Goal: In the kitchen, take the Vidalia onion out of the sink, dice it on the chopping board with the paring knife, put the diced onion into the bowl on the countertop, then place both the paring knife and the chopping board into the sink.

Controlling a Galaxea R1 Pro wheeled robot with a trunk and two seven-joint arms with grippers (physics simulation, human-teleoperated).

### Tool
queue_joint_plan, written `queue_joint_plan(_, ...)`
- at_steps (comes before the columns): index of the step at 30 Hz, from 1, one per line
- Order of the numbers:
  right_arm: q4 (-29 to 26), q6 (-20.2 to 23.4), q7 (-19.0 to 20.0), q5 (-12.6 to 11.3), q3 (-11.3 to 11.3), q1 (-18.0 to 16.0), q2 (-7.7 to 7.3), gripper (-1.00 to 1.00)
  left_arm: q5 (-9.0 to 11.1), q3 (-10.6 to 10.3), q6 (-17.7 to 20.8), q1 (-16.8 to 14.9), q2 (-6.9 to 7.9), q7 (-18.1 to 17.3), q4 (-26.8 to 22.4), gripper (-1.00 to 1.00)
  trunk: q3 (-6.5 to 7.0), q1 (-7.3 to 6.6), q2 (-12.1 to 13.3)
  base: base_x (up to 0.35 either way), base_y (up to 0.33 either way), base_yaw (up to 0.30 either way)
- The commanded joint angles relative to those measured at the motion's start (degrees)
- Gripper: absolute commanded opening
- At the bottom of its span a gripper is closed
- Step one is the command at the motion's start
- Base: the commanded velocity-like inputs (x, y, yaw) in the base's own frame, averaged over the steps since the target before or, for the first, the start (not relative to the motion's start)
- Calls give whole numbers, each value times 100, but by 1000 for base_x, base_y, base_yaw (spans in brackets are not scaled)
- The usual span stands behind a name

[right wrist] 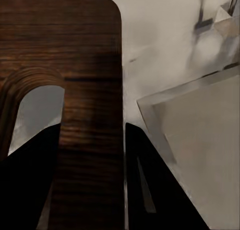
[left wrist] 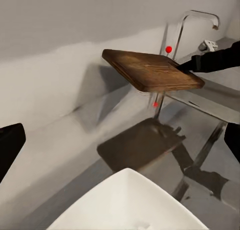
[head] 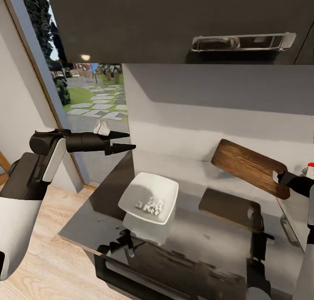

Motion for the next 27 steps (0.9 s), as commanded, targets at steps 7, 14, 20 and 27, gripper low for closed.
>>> queue_joint_plan(7, -4, 20, -22, -306, -10, -3, 6, -100, 33, -8, 39, -6, 5, 7, 1, 100, 20, 0, -4, 1, -4, -201)
queue_joint_plan(14, -4, 20, -22, -336, -11, -1, 6, -100, 33, -7, 39, -6, 6, 7, 1, 100, 44, 0, -4, 0, 0, -276)
queue_joint_plan(20, -3, 20, -18, -337, -8, -1, 11, -100, 33, -7, 39, -6, 13, 7, 6, 100, 62, 0, -4, 0, 0, -286)
queue_joint_plan(27, 0, 18, -14, -337, -8, 1, 15, -100, 33, -7, 39, -6, 14, 7, 9, 100, 82, 0, -4, -69, 0, -286)
